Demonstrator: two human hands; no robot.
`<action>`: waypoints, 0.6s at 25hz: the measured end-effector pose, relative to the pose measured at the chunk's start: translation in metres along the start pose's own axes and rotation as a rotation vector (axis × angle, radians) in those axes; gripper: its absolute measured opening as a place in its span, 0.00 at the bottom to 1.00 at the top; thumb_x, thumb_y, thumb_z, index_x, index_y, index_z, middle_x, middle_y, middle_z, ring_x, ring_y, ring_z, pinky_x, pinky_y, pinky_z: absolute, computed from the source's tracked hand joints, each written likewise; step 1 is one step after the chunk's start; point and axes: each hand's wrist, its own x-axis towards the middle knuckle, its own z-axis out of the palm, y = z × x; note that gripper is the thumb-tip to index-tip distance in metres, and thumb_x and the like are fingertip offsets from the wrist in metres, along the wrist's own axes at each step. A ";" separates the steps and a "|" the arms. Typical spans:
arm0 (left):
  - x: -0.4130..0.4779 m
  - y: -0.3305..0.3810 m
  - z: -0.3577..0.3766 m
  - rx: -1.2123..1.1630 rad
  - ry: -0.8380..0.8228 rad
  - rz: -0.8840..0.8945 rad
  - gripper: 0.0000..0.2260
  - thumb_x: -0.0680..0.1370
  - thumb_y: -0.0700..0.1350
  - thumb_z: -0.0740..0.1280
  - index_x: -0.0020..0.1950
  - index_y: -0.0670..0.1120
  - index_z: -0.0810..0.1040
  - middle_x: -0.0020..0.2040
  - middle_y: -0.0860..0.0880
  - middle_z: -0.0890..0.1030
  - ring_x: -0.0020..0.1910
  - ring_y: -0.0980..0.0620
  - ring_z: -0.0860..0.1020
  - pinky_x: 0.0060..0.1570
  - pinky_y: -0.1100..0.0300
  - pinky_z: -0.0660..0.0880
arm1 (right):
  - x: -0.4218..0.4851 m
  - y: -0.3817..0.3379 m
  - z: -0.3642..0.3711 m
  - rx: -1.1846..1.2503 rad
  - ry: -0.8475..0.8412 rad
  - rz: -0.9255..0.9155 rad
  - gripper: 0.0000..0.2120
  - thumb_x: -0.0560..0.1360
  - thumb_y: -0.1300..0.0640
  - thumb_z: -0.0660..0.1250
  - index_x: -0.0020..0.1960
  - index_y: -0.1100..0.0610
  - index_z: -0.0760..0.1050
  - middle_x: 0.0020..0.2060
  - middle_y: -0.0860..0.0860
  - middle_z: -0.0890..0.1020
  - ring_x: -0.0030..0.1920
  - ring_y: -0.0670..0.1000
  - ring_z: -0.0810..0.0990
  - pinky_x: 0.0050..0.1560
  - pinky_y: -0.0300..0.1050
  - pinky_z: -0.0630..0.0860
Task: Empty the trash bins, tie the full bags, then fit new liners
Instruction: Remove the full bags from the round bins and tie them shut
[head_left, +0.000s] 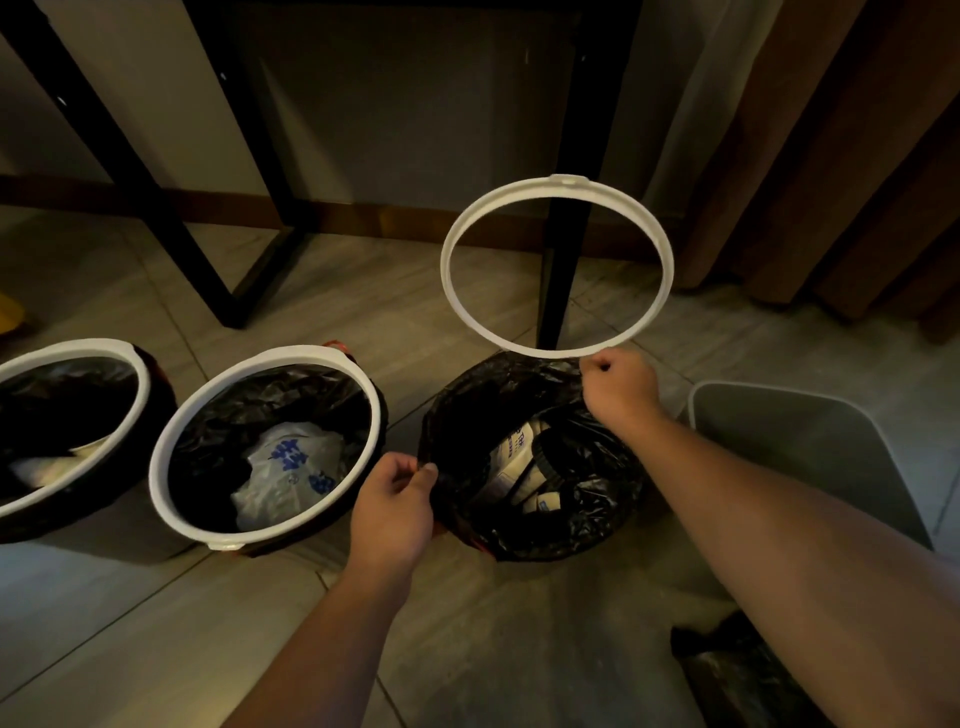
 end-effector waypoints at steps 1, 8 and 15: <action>-0.002 -0.001 0.000 -0.001 -0.003 0.022 0.11 0.83 0.47 0.69 0.41 0.51 0.77 0.39 0.46 0.82 0.41 0.44 0.79 0.41 0.44 0.81 | -0.005 0.000 0.001 0.003 -0.005 -0.058 0.12 0.81 0.54 0.67 0.41 0.56 0.82 0.35 0.51 0.82 0.36 0.46 0.78 0.34 0.40 0.70; -0.005 0.007 0.006 0.135 -0.012 0.142 0.10 0.79 0.47 0.70 0.39 0.51 0.74 0.31 0.52 0.77 0.30 0.57 0.74 0.38 0.48 0.74 | -0.008 -0.012 -0.011 -0.007 -0.096 -0.149 0.18 0.78 0.42 0.72 0.39 0.55 0.80 0.35 0.51 0.82 0.37 0.48 0.80 0.39 0.47 0.76; -0.011 0.013 0.002 0.120 -0.056 0.183 0.11 0.72 0.41 0.70 0.34 0.51 0.72 0.44 0.57 0.85 0.43 0.59 0.82 0.44 0.49 0.77 | -0.008 -0.010 -0.044 -0.138 -0.326 -0.094 0.23 0.77 0.33 0.69 0.40 0.54 0.82 0.35 0.50 0.83 0.39 0.50 0.83 0.39 0.45 0.75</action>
